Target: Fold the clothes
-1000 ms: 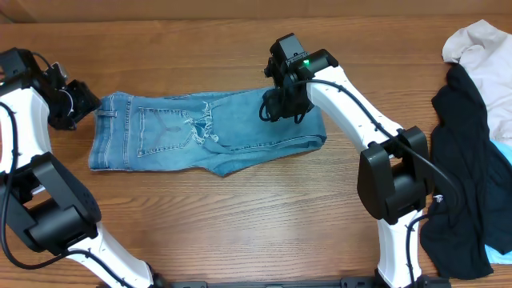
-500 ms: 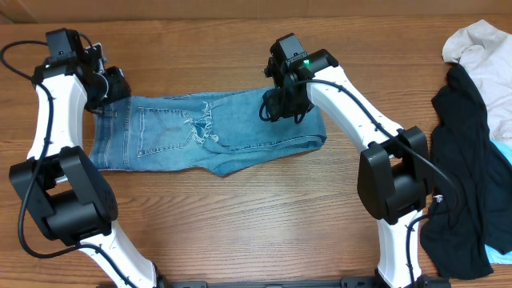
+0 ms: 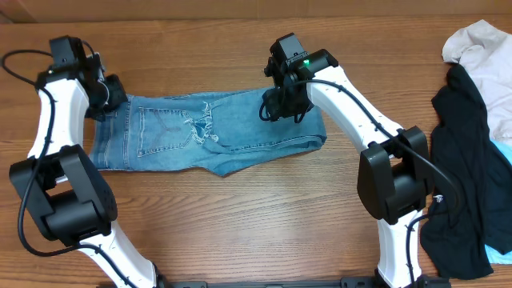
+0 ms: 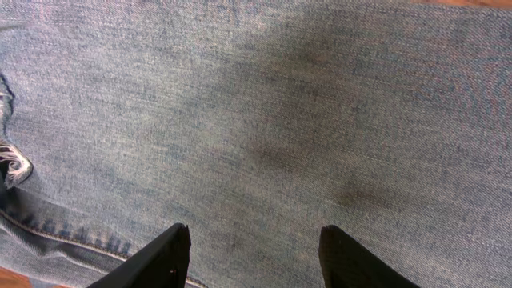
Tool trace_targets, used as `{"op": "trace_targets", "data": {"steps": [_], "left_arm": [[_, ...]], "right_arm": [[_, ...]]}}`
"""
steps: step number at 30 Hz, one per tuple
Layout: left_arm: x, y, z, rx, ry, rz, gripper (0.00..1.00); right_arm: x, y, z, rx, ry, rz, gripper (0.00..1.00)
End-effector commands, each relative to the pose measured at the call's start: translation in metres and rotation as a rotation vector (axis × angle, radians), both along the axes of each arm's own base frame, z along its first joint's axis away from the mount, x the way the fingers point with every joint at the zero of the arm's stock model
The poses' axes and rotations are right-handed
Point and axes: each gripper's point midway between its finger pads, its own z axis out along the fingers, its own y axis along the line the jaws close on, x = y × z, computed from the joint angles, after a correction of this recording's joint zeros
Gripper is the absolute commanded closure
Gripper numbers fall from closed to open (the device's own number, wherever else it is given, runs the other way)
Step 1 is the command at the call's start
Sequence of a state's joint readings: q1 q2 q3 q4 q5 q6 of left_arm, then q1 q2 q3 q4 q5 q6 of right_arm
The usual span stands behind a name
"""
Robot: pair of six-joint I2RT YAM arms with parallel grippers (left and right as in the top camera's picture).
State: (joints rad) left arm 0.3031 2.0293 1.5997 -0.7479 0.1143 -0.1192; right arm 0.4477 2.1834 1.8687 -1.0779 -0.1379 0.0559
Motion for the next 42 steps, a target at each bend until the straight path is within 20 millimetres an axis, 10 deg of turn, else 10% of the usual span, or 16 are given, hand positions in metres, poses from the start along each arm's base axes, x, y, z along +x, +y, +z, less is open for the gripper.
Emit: {"op": "trace_targets", "data": {"steps": [1,15,22,28,32,35,42], "left_arm": [[-0.004,0.004,-0.031,0.013,0.006,0.029,0.95],[-0.051,0.037,-0.138,0.066,0.274,0.248,0.96],[-0.060,0.063,-0.121,0.016,0.278,0.371,0.95],[-0.037,0.067,-0.064,-0.089,0.180,0.336,0.89],[-0.030,0.070,-0.016,-0.077,0.128,0.310,0.62],[-0.057,0.068,0.012,-0.039,0.197,0.336,0.37],[-0.118,0.079,0.006,0.076,0.427,0.446,0.27]], "right_arm": [[0.001,0.003,0.014,0.012,-0.030,0.001,0.44],[-0.002,0.002,0.013,0.007,-0.020,0.001,0.44],[-0.002,0.002,0.013,0.008,-0.020,0.001,0.44],[-0.002,0.002,0.013,0.007,-0.020,0.001,0.44],[-0.002,0.002,0.013,0.007,-0.019,0.001,0.44],[-0.002,0.002,0.013,0.007,-0.019,0.001,0.44],[-0.003,0.001,0.013,0.004,-0.014,0.002,0.44]]}}
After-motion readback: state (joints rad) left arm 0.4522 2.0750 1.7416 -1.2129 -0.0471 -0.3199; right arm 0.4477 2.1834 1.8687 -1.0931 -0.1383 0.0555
